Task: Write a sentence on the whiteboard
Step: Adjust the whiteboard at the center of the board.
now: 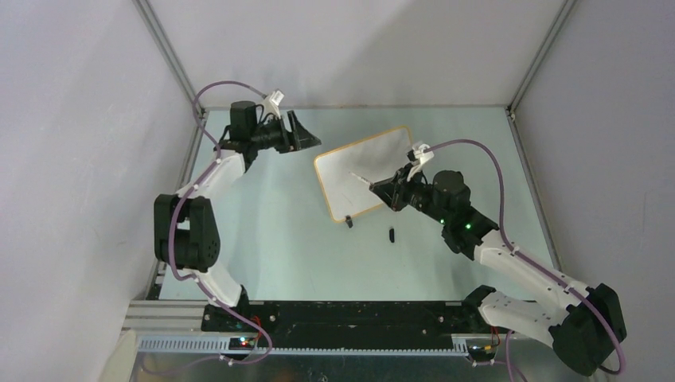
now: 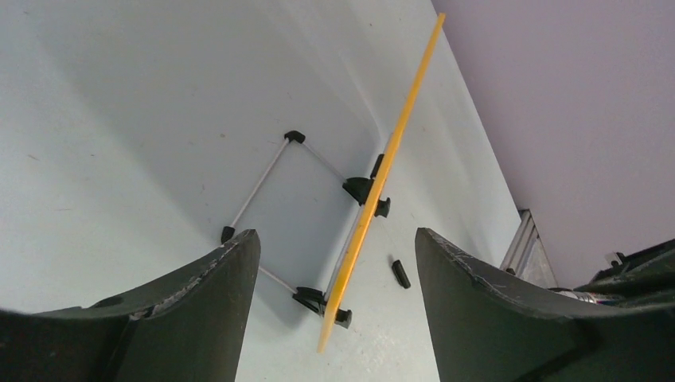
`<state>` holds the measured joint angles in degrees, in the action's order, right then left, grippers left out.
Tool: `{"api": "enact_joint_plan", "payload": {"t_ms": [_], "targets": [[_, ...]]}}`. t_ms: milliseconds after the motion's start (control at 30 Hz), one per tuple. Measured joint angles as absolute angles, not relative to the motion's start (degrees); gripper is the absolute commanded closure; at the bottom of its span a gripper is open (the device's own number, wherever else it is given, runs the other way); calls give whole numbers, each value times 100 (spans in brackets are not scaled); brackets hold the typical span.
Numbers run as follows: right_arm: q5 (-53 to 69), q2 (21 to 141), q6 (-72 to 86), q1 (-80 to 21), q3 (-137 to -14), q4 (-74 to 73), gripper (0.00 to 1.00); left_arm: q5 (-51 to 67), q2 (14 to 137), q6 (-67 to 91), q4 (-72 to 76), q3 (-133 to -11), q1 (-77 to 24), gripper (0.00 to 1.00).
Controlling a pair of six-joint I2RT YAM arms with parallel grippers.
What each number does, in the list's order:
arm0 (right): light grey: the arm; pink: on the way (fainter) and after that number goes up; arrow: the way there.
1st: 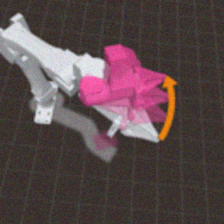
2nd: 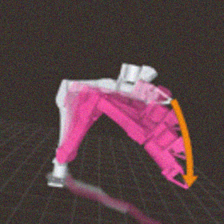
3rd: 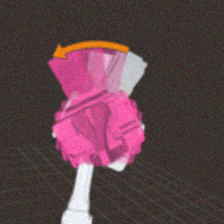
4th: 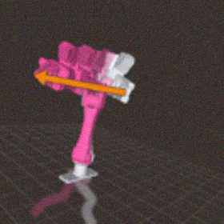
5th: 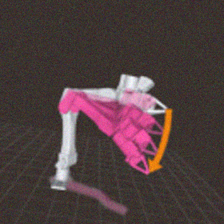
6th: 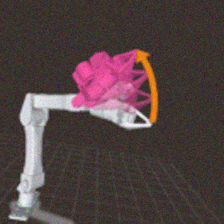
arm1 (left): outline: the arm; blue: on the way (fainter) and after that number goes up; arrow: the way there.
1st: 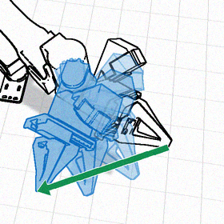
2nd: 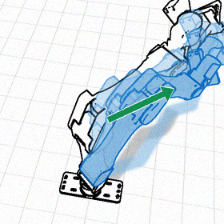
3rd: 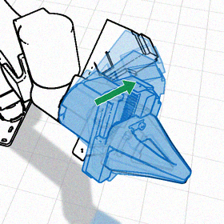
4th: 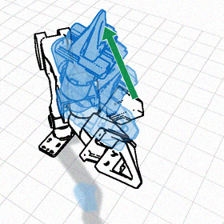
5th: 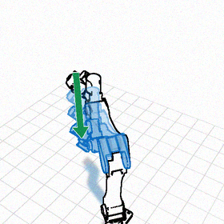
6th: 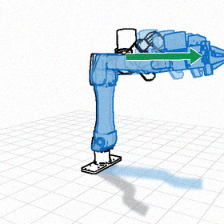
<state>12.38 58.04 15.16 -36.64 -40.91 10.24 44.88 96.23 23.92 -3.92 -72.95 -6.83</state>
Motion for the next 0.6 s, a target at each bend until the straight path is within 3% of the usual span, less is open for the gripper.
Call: {"api": "enact_joint_plan", "payload": {"t_ms": [600], "targets": [[1057,6469,1341,-3667,-4923,941,100,4523,9647,1872,-805,-7275,-969,31]]}}
